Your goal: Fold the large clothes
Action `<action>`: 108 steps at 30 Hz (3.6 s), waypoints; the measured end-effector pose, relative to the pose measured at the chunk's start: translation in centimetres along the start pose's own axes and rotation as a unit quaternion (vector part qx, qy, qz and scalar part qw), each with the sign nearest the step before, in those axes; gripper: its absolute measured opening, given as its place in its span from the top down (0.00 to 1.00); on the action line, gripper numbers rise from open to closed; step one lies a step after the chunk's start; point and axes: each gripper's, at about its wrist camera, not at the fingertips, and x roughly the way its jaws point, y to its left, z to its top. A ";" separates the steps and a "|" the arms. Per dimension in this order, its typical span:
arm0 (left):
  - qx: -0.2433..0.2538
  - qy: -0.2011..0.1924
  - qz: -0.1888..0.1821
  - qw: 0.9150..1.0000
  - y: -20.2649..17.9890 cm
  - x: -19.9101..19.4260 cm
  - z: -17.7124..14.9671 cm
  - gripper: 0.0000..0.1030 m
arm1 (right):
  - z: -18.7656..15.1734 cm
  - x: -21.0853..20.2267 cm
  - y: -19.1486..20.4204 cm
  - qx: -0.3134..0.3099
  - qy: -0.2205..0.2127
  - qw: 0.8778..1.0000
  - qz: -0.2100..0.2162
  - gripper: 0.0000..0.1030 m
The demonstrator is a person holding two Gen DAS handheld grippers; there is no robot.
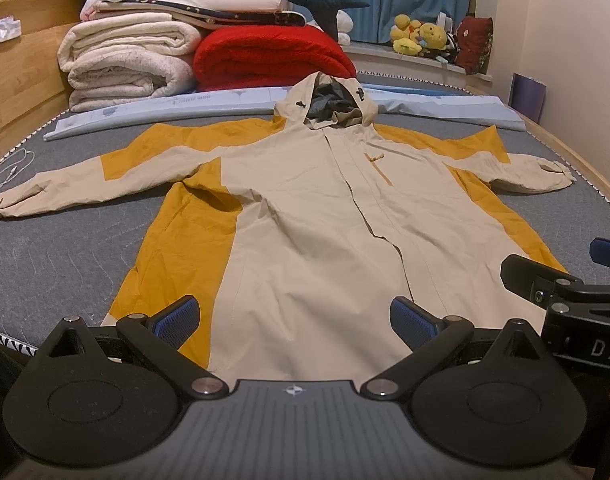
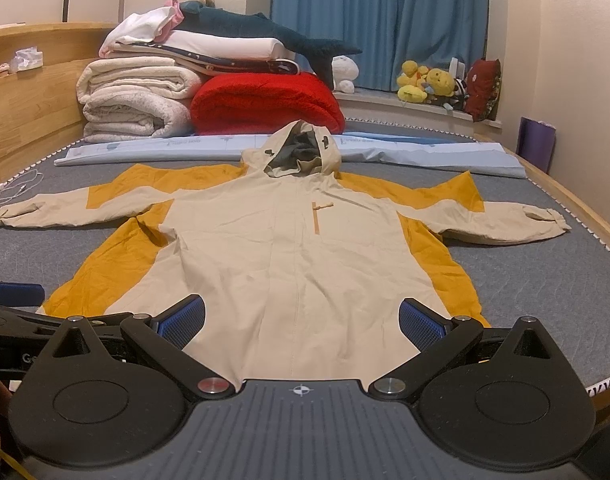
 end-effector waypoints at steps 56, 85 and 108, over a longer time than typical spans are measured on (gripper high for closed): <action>-0.166 0.011 0.121 0.979 30.9 29.8 22.1 0.77 | 21.3 23.8 -3.9 0.011 -0.131 0.989 0.070 0.66; -0.470 0.020 0.312 0.826 54.9 27.8 13.2 0.71 | 18.5 33.1 -1.1 0.011 -0.002 0.993 0.119 0.93; 0.060 -0.047 -0.176 0.981 4.2 24.3 27.0 0.73 | 17.6 33.9 -5.3 0.081 0.079 0.991 0.067 0.85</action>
